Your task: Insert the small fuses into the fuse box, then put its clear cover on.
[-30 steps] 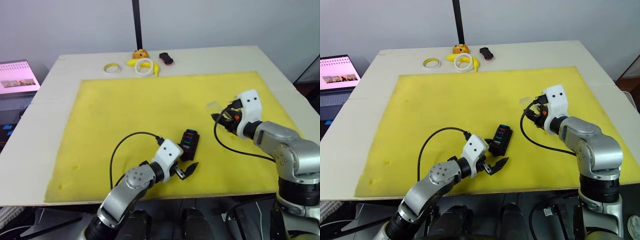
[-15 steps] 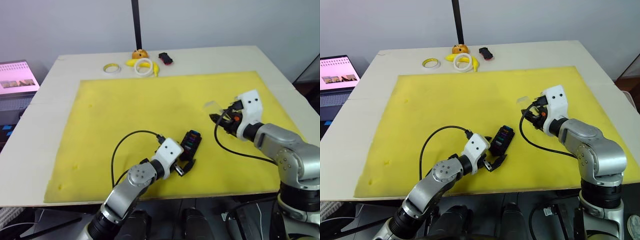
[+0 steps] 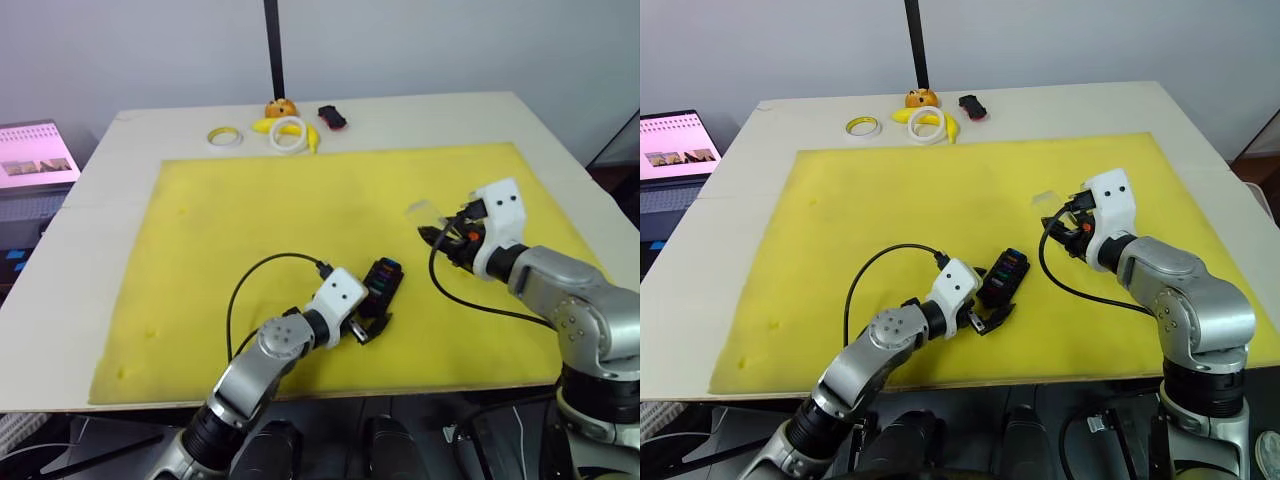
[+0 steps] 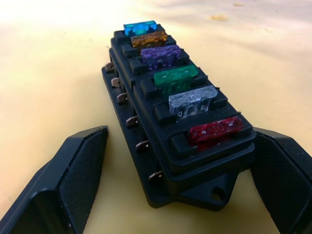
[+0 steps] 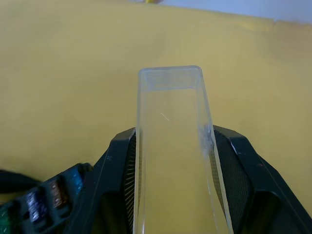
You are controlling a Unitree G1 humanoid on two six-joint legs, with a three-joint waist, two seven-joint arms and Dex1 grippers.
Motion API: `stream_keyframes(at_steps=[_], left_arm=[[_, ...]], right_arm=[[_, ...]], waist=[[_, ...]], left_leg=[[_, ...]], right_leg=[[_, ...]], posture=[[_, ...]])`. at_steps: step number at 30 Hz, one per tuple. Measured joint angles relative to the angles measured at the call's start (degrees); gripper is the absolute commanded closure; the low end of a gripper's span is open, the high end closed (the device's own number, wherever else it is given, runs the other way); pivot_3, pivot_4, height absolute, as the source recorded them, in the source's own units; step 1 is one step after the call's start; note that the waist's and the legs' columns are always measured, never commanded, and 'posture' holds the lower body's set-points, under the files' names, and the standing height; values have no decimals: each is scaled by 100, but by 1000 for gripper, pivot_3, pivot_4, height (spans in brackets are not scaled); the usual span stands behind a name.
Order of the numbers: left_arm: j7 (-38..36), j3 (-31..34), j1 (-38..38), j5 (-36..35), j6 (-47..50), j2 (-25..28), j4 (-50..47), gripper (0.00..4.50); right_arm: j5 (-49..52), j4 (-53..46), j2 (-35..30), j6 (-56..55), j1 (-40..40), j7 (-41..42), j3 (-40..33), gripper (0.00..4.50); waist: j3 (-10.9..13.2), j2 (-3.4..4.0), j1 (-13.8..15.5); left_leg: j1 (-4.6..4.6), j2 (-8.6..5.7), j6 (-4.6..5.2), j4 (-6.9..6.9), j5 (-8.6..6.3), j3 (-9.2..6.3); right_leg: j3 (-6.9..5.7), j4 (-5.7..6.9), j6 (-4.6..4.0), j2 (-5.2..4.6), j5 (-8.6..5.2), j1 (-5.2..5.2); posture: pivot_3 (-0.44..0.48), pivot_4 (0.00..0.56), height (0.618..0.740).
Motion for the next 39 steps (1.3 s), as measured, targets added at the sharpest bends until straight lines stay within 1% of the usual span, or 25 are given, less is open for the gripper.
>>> stream_keyframes(at_steps=[6, 13, 21, 24, 25, 26, 27, 31, 35, 39], left_arm=[[-83, 311, -42, -9, -79, 109, 74, 0], [37, 324, 57, 13, -98, -75, 59, 0], [45, 279, 74, 143, -393, -191, 276, 0], [27, 285, 48, 156, -482, -201, 359, 821], [-17, 286, 7, 150, -507, -195, 403, 1346], [-118, 290, -52, 130, -554, -151, 471, 1830], [-212, 308, -102, 106, -577, -113, 516, 1962], [-932, 332, -542, -63, -714, 203, 863, 1958], [-1939, 379, -1030, -324, -971, 544, 1372, 1958], [-3011, 314, -1610, -390, -1504, 850, 2096, 1958]], right_arm=[[64, -34, -5, -2, 85, 14, -24, 2796], [132, -34, -5, -2, 90, -2, -24, 2796], [143, -34, -7, -2, 90, -24, -24, 2796], [186, -53, -86, -2, 128, 28, -25, 2796], [211, -89, -154, -6, 171, 75, -28, 2796], [263, -142, -260, -9, 223, 171, -30, 2796], [311, -205, -352, -15, 267, 264, -38, 2796], [671, -379, -899, -188, 399, 983, -131, 2796], [1066, -486, -1468, -499, 398, 1914, -136, 2796], [1219, -520, -1969, -985, 383, 2815, 206, 2796]], waist=[[0, 0, -6], [0, 0, 0], [0, 0, 19], [0, 0, 28], [0, 0, 32], [0, 0, 35], [0, 0, 29], [0, 0, 6], [1, 0, 1], [3, -4, 3]], left_leg=[[0, 2, 0, -3, 0, 0], [-1, 1, 0, -3, 0, 0], [-1, -1, 0, -1, 0, 0], [-1, -2, 0, -1, 0, -2], [-1, -3, 0, 0, 0, -2], [-2, -3, 0, 0, 0, -1], [-1, -2, 0, 0, 0, -1], [-1, -2, 1, -1, 0, 0], [-3, -1, 1, -3, -1, -2], [-3, -1, 2, -1, -1, -4]], right_leg=[[0, 0, 0, 1, 0, -4], [1, 0, 0, 1, 0, -4], [0, -1, 0, -1, 0, 0], [0, -1, 0, -2, 0, 0], [0, -1, 0, -2, 0, 0], [-1, -1, 0, -2, 0, 0], [-1, -2, 0, -1, 0, 1], [-3, -3, 0, 0, 0, 1], [-8, -7, 0, 2, 0, 0], [-12, -11, 1, 1, 1, 3]], posture=[[0, 150, 740], [0, 150, 740], [0, 150, 740], [0, 150, 740], [0, 150, 740], [0, 150, 740], [0, 150, 740], [0, 150, 740], [0, 150, 740], [0, 150, 740]])
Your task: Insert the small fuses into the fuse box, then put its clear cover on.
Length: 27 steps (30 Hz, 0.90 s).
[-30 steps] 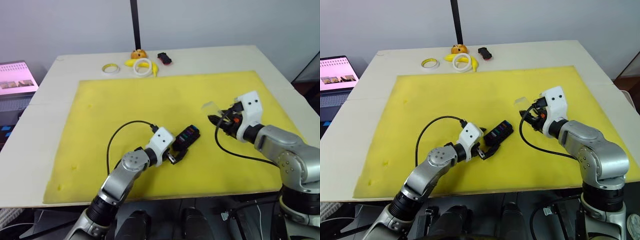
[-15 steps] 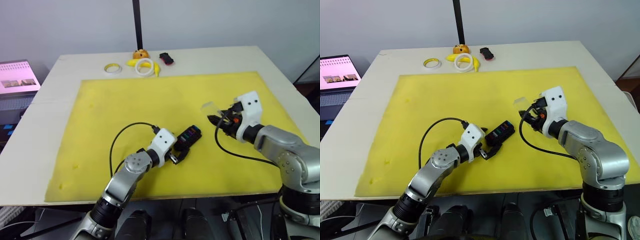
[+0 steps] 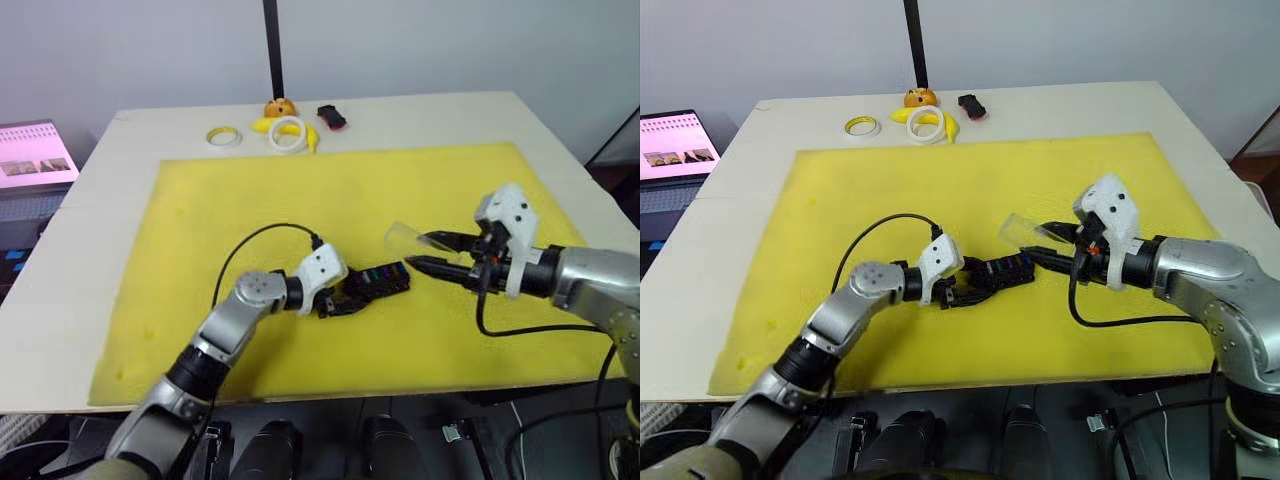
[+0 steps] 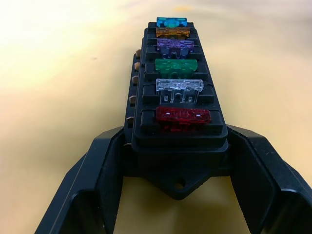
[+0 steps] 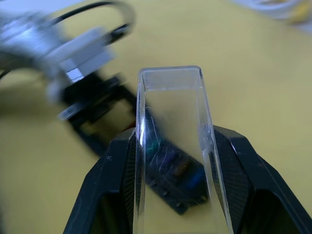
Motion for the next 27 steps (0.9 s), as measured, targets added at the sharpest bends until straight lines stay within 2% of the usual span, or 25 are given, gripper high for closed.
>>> stream_keyframes(at_steps=[4, 10, 16, 27], left_arm=[[-767, -71, -385, 18, -605, 35, 679, 1958], [-1317, -66, -625, 94, -1199, -40, 1290, 1958], [-1457, -26, -699, 167, -1462, -119, 1582, 1958], [-1464, -13, -703, 240, -1570, -130, 1618, 1958]], right_arm=[[-260, 60, -322, -641, 49, 619, 536, 2796], [-901, 289, -418, -1461, 80, 994, 1213, 2796], [-1422, 678, -298, -1897, -151, 1060, 1770, 2796], [-1959, 1240, -89, -2292, -512, 1255, 2202, 2796]], waist=[[0, 0, -2], [2, -3, -1], [2, -3, 0], [2, -3, -3]], left_leg=[[-1, 0, 2, 0, -1, 0], [-2, 1, 2, 0, -1, -1], [-2, 0, 2, 1, -1, -4], [-2, 1, 1, 2, -1, -6]], right_leg=[[-1, -1, 0, -1, 0, -1], [-2, -1, 1, -1, 1, -2], [-3, -1, 2, -1, 1, -2], [-4, 0, 2, 0, 1, -2]], posture=[[0, 150, 740], [0, 150, 740], [0, 150, 740], [0, 150, 740]])
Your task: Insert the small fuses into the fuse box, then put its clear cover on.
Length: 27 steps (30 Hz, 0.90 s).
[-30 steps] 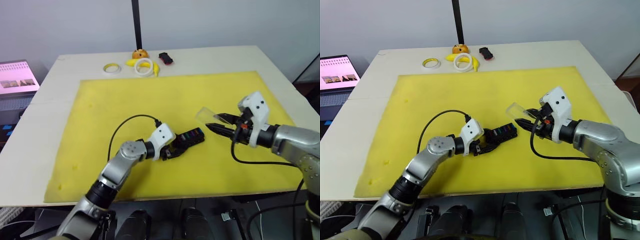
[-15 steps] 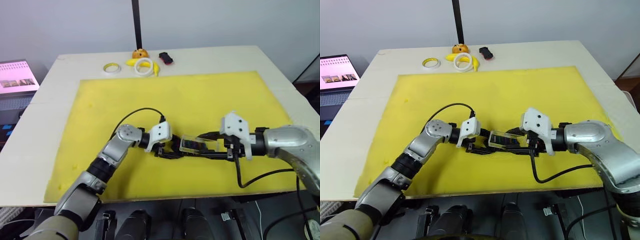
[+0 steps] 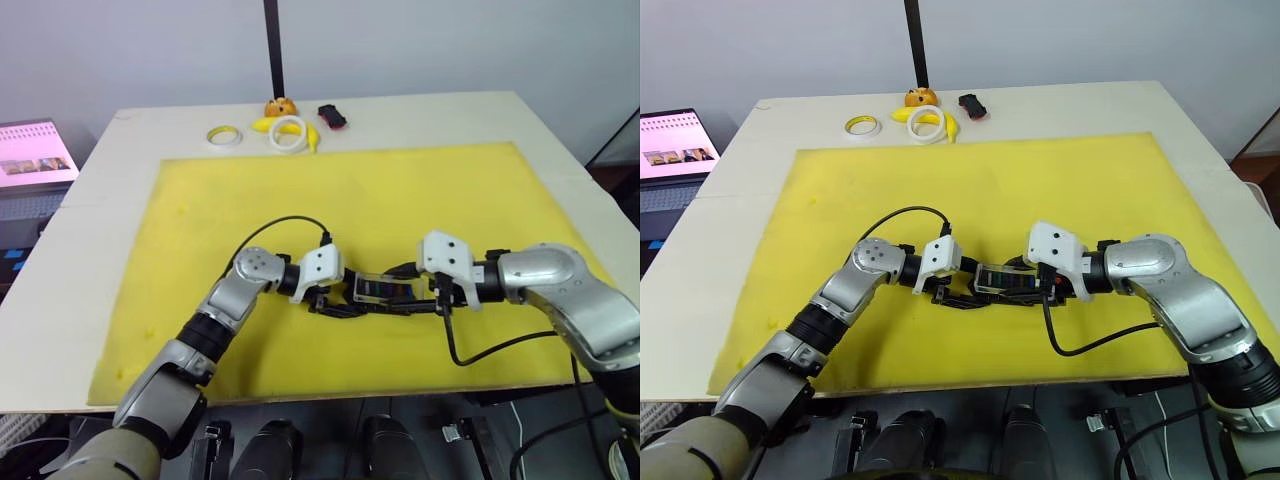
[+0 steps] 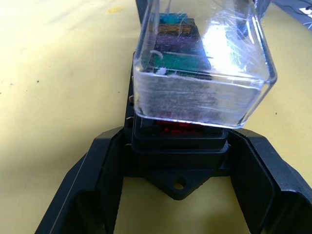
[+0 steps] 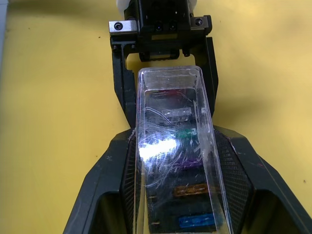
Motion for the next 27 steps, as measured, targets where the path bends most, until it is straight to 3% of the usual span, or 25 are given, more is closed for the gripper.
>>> stream_keyframes(at_steps=[16, 22, 27], left_arm=[[4, 2, -20, 13, 4, -21, 37, 1958], [2, 18, -24, 27, 7, -22, 32, 1958], [3, 18, -24, 34, 13, -24, 21, 1958]], right_arm=[[-167, 178, 121, -103, -19, 122, 89, 2796], [-211, 282, 119, -30, -16, 108, 61, 53], [-195, 108, 120, -67, 150, -20, -202, 16]], waist=[[0, 0, 3], [0, 0, -1], [0, 0, 2]], left_leg=[[0, -1, 0, 1, 0, 0], [0, -1, 0, 1, 0, -1], [-1, -1, 0, 2, 0, -1]], right_leg=[[0, 1, 0, -1, 0, 0], [0, 1, 0, -1, 0, 0], [0, 1, 0, -1, 0, 0]], posture=[[0, 150, 740], [0, 150, 740], [0, 150, 740]])
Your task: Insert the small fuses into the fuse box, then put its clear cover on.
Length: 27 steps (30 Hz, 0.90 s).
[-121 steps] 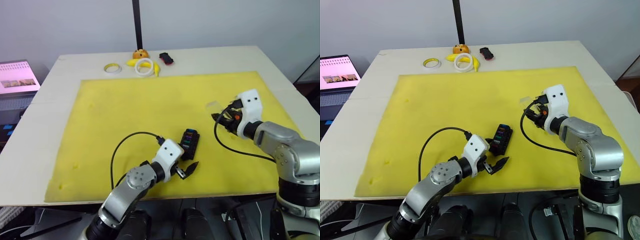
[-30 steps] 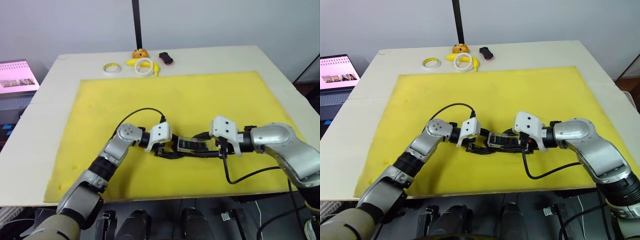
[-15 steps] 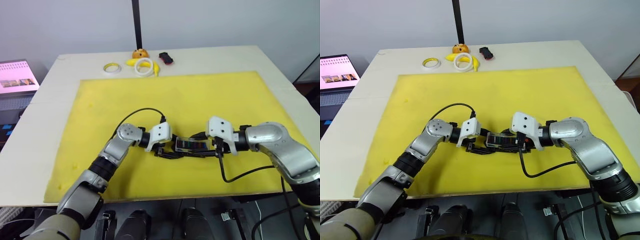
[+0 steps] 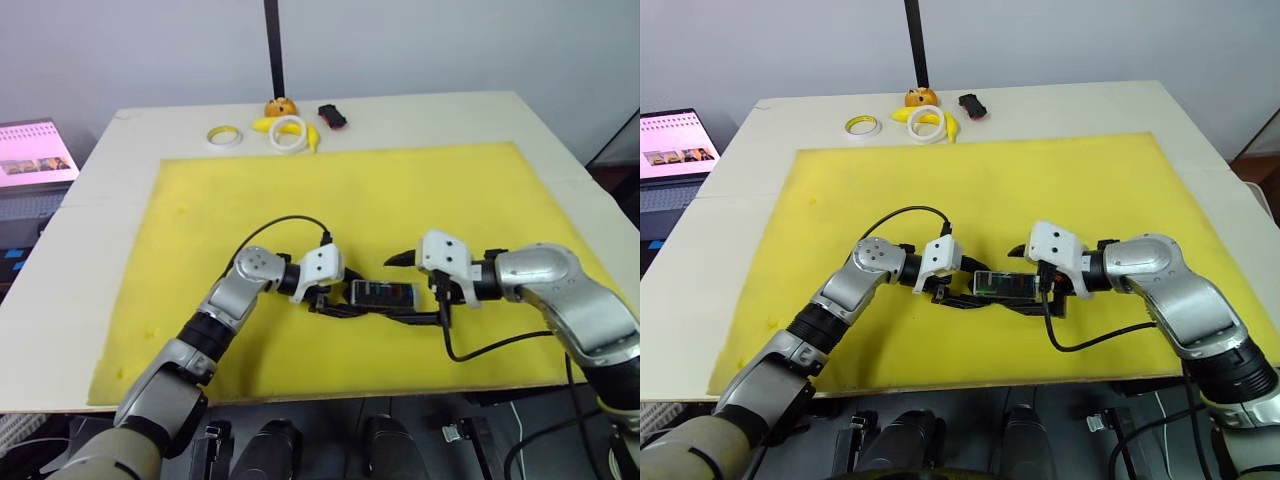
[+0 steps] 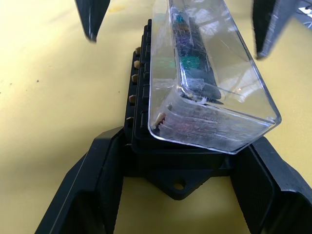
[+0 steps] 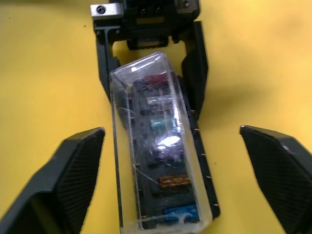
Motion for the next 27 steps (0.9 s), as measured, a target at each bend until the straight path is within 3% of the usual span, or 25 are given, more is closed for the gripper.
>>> stream_keyframes(at_steps=[10, 18, 27], left_arm=[[-3, 5, 0, 3, 7, 3, -3, 1958], [-7, 6, -1, 4, 7, 0, -2, 1958], [-37, 9, -1, 0, 15, 1, -8, 1958]], right_arm=[[-192, -291, 155, -464, 553, -375, -219, 16], [-466, -159, 215, -710, 486, -445, -170, 16], [-81, -141, 235, -283, 336, -364, -276, 16]], waist=[[0, 0, -2], [0, 0, -2], [0, 0, -3]], left_leg=[[1, 0, 0, 0, 0, 0], [1, -1, 0, 0, 0, 0], [0, 0, 0, 0, 0, 0]], right_leg=[[0, 1, 0, 0, 0, 0], [0, 1, 0, 1, 0, 0], [0, 1, 0, 1, 0, 0]], posture=[[0, 150, 740], [0, 150, 740], [0, 150, 740]])
